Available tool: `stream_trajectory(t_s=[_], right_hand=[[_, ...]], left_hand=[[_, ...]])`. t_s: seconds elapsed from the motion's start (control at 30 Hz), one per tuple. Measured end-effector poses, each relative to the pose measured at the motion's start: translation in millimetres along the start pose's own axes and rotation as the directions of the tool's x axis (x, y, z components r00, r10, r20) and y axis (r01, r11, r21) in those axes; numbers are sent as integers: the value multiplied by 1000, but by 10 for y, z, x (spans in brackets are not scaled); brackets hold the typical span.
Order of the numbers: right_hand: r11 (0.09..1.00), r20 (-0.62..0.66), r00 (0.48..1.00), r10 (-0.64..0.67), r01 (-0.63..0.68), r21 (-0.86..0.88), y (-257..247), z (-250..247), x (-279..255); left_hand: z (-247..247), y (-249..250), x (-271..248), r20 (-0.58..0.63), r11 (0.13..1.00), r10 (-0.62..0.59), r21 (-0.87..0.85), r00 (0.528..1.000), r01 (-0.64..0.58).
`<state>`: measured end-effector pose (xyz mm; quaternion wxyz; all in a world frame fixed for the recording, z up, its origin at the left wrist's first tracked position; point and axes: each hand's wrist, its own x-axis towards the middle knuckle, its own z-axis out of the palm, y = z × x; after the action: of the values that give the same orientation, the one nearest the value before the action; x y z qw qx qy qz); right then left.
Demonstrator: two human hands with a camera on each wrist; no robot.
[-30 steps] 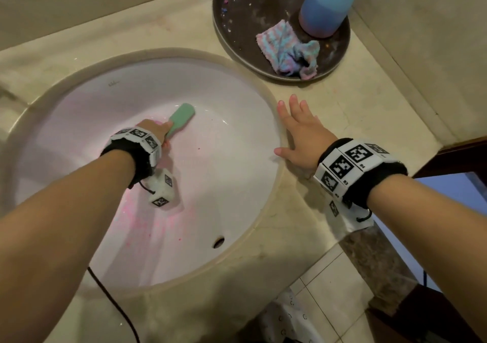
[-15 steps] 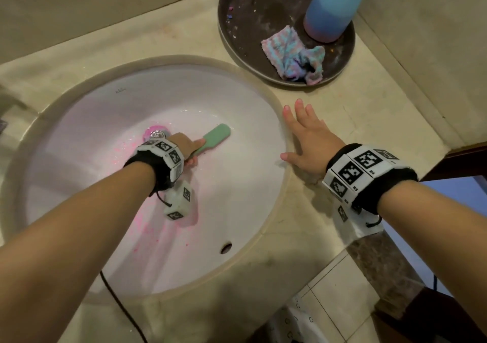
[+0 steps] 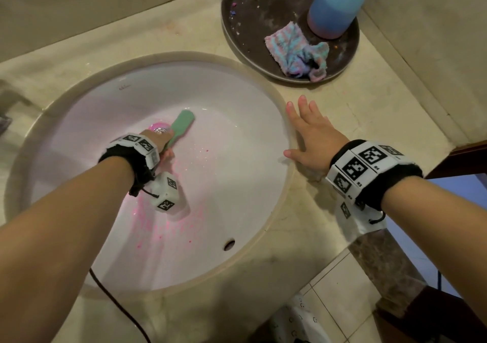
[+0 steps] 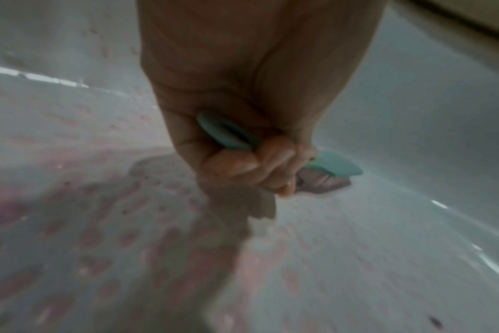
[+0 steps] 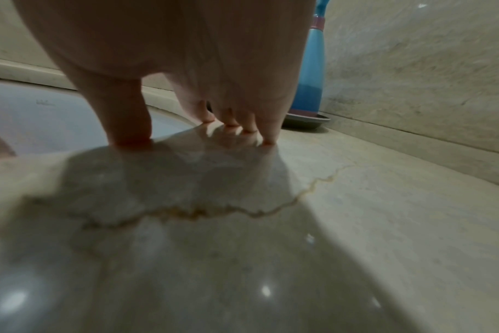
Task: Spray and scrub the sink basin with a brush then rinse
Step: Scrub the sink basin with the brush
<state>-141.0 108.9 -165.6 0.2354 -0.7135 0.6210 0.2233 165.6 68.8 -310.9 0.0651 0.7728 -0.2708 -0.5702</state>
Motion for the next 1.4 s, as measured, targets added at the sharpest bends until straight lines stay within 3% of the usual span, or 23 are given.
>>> stream_trajectory(t_s=[0.07, 0.13, 0.23, 0.3, 0.47, 0.57, 0.63, 0.9, 1.07, 1.27, 1.33, 1.4], right_hand=[[1000, 1, 1000, 2, -2, -5, -3, -2, 3], [1000, 5, 1000, 5, -5, -7, -8, -5, 5], [1000, 5, 1000, 4, -4, -6, -10, -3, 4], [1000, -1, 1000, 3, -3, -4, -7, -2, 3], [1000, -7, 1000, 6, -6, -9, -15, -8, 1], [1000, -14, 1000, 7, -7, -8, -19, 0, 2], [1000, -17, 1000, 8, -8, -12, -22, 3, 4], [1000, -20, 1000, 10, -10, -17, -16, -5, 12], [1000, -28, 1000, 10, -11, -19, -15, 6, 21], [1000, -37, 999, 11, -12, -26, -8, 13, 33], [1000, -38, 999, 11, -12, -29, -10, 16, 39], [999, -40, 999, 10, -11, -33, -10, 17, 42]], left_hand=[[189, 17, -113, 116, 998, -29, 52, 993, 23], [387, -5, -239, 214, 987, -4, 156, 977, -30], [543, -83, -404, 277, 933, 76, 318, 958, -166], [517, -133, -468, 299, 924, 62, 343, 952, -168], [230, -187, -493, 194, 951, 27, 297, 981, -85], [73, -181, -448, 85, 994, 4, 108, 996, -13], [77, -185, -447, 96, 998, -8, 61, 995, 3], [540, -279, -550, 332, 894, 21, 415, 943, -167], [253, -304, -600, 243, 824, 46, 539, 969, -175], [-111, -364, -546, -4, 896, 131, 429, 991, -117], [-105, -405, -554, 0, 901, 122, 420, 993, -111], [-32, -461, -563, 97, 905, 65, 414, 993, -99]])
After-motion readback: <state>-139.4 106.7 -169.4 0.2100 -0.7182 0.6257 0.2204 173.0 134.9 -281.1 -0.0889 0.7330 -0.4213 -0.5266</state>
